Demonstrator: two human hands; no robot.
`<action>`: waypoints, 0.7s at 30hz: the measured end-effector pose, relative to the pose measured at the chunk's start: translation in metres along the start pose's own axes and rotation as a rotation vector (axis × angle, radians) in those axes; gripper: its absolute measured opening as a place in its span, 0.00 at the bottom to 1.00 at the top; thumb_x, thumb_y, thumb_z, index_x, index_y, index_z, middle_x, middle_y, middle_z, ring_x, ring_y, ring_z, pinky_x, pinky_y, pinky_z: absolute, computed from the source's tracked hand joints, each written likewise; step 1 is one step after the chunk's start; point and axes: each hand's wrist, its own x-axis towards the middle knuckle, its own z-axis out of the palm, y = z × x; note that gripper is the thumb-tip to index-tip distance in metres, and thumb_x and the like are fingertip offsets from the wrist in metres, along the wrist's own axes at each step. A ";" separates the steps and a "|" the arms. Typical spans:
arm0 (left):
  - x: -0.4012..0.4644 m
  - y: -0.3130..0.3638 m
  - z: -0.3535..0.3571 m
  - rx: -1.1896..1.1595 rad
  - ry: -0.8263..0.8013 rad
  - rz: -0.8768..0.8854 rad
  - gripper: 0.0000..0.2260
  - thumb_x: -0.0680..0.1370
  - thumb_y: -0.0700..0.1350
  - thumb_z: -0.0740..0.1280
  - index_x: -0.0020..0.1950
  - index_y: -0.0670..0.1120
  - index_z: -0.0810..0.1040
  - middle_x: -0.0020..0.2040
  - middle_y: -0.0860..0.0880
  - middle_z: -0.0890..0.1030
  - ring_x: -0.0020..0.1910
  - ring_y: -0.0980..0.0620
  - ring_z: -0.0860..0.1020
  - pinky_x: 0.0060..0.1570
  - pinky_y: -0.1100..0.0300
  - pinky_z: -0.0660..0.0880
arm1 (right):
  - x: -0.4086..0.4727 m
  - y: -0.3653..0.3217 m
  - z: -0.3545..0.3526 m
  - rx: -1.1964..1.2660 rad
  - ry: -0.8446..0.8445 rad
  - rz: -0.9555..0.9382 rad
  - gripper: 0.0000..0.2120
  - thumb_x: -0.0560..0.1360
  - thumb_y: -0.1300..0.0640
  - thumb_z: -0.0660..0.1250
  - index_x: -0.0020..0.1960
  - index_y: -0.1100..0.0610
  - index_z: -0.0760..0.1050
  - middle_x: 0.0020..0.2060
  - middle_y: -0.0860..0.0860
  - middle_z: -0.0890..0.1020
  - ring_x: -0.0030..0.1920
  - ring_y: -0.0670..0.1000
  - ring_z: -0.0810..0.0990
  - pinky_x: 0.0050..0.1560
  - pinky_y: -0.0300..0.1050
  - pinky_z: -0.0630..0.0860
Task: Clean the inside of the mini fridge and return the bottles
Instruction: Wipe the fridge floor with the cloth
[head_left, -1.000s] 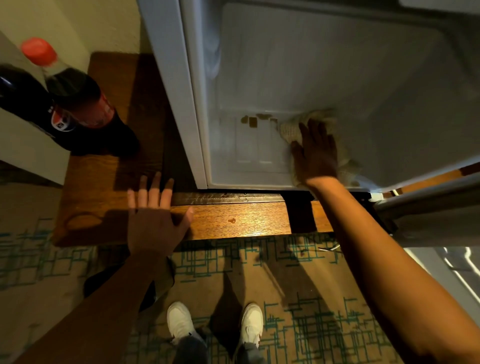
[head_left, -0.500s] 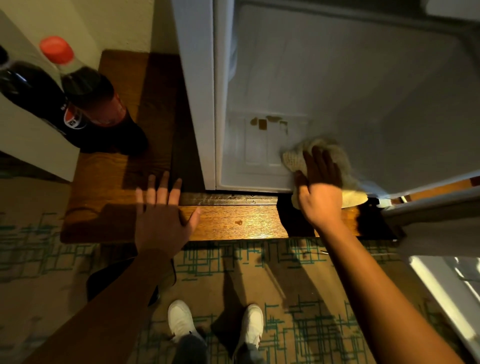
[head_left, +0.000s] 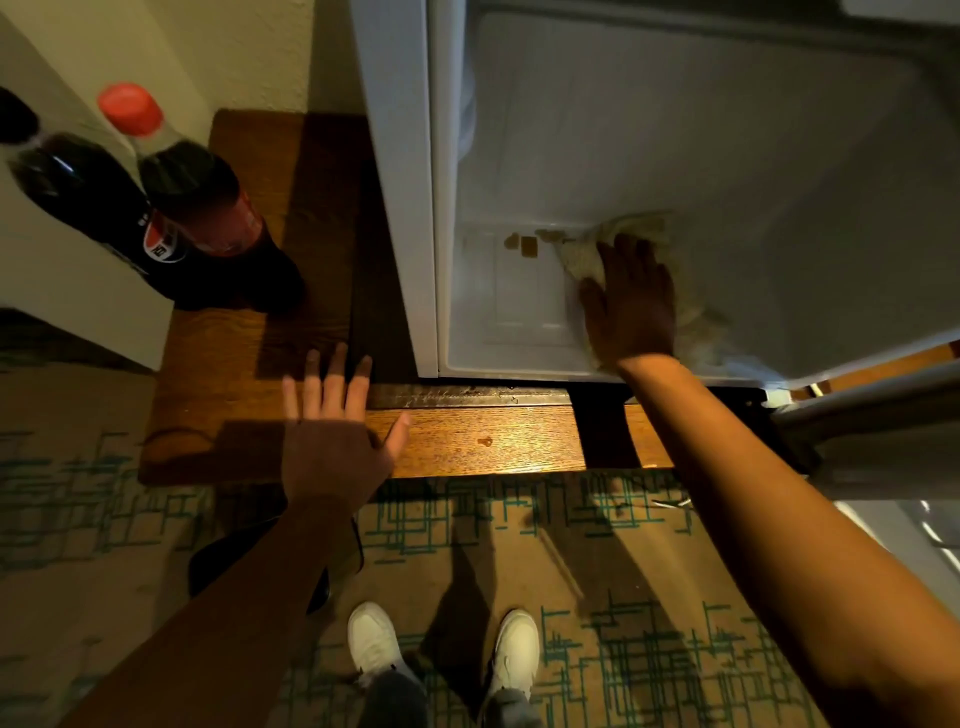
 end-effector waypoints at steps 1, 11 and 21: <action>0.000 0.000 0.000 0.007 -0.001 0.003 0.35 0.77 0.68 0.55 0.77 0.46 0.64 0.79 0.41 0.63 0.79 0.39 0.57 0.76 0.36 0.53 | -0.008 -0.001 0.001 0.002 0.008 -0.026 0.30 0.78 0.44 0.51 0.76 0.55 0.66 0.77 0.58 0.65 0.78 0.61 0.59 0.76 0.59 0.54; 0.002 0.000 0.002 0.027 -0.026 -0.014 0.36 0.77 0.68 0.55 0.77 0.47 0.63 0.79 0.42 0.61 0.79 0.39 0.56 0.77 0.37 0.53 | -0.084 -0.022 0.006 0.060 -0.002 -0.095 0.30 0.75 0.51 0.56 0.77 0.54 0.63 0.78 0.56 0.63 0.79 0.58 0.56 0.78 0.57 0.53; 0.003 -0.002 0.003 0.011 -0.032 -0.021 0.36 0.76 0.68 0.56 0.77 0.48 0.62 0.80 0.43 0.61 0.80 0.40 0.56 0.77 0.37 0.52 | -0.007 -0.042 0.019 -0.035 0.056 -0.069 0.30 0.78 0.42 0.49 0.75 0.54 0.68 0.75 0.57 0.68 0.77 0.62 0.62 0.75 0.59 0.56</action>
